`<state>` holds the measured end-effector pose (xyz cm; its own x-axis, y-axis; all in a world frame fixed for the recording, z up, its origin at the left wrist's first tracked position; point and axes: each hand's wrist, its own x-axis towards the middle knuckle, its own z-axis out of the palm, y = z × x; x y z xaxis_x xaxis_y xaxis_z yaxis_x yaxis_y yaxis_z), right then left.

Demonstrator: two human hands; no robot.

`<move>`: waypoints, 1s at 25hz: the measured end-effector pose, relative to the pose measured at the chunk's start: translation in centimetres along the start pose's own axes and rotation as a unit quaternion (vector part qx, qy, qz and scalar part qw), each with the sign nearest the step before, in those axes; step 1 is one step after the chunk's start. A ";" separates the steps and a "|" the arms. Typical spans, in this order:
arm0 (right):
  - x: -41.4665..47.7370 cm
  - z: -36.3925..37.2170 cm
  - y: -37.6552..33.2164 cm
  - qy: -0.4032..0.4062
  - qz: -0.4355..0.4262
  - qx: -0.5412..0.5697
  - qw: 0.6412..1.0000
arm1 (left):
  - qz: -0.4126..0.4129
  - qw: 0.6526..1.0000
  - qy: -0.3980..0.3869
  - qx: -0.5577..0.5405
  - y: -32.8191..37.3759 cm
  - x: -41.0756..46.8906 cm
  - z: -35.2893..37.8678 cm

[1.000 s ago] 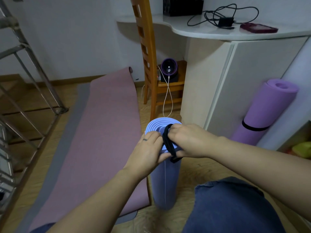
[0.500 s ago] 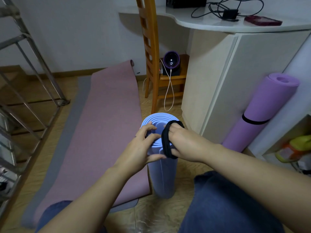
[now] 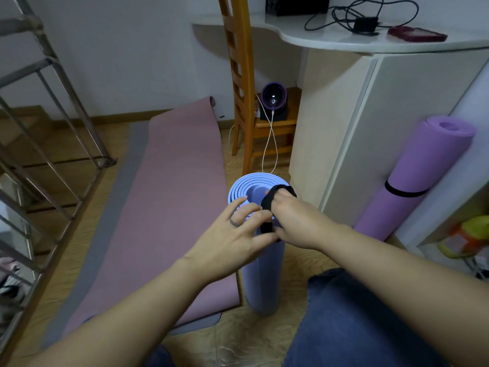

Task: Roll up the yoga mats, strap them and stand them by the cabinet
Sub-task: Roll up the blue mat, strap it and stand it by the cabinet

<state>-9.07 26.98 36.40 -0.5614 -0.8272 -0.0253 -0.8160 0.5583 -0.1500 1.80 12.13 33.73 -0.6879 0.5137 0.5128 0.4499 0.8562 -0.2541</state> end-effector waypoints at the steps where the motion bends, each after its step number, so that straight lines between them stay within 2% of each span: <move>1: 0.1 0.2 0.0 0.004 -0.002 0.008 1.000 | 0.011 0.999 0.002 0.032 -0.1 0.5 0.2; 4: 0.3 1.1 0.5 0.015 -0.020 0.025 0.999 | 0.080 0.992 -0.012 0.092 -1.5 1.6 -0.3; 7: 0.3 0.7 0.7 0.011 -0.021 0.036 0.999 | 0.207 0.967 -0.073 0.127 -2.6 2.4 -1.1; 9: 0.2 0.3 0.7 0.018 -0.031 0.038 0.999 | 0.254 0.957 -0.122 0.069 -2.8 2.2 -1.5; 10: 0.1 0.1 0.7 0.025 -0.037 0.046 0.998 | 0.245 0.958 -0.146 0.017 -2.9 2.0 -1.8; 12: 0.0 -0.4 0.9 0.023 -0.053 0.059 0.997 | 0.174 0.965 -0.195 -0.034 -3.1 1.9 -2.4; 14: -0.3 -0.8 1.5 0.014 -0.070 0.051 0.996 | 0.020 0.966 -0.256 -0.024 -3.6 1.6 -3.0; 16: -0.7 -0.9 1.8 0.024 -0.084 0.050 0.995 | -0.157 0.938 -0.308 -0.018 -4.6 0.7 -3.3; 18: -1.2 -0.5 1.6 0.039 -0.121 0.040 0.991 | -0.272 0.902 -0.329 -0.061 -5.5 0.2 -3.0; 19: -1.3 -0.2 1.3 0.036 -0.143 0.035 0.988 | -0.320 0.884 -0.319 -0.117 -5.9 0.4 -2.8; 22: -1.2 0.2 0.9 0.041 -0.192 0.033 0.980 | -0.399 0.820 -0.248 -0.327 -6.8 2.4 -1.8; 25: -1.0 0.0 1.0 0.044 -0.220 0.032 0.974 | -0.394 0.796 -0.217 -0.406 -6.4 4.9 -0.9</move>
<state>-9.30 28.39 36.27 -0.1706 -0.9755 0.1391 -0.9714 0.1428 -0.1895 -3.98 9.10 38.66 -0.9911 -0.0425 -0.1258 -0.1198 0.6947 0.7093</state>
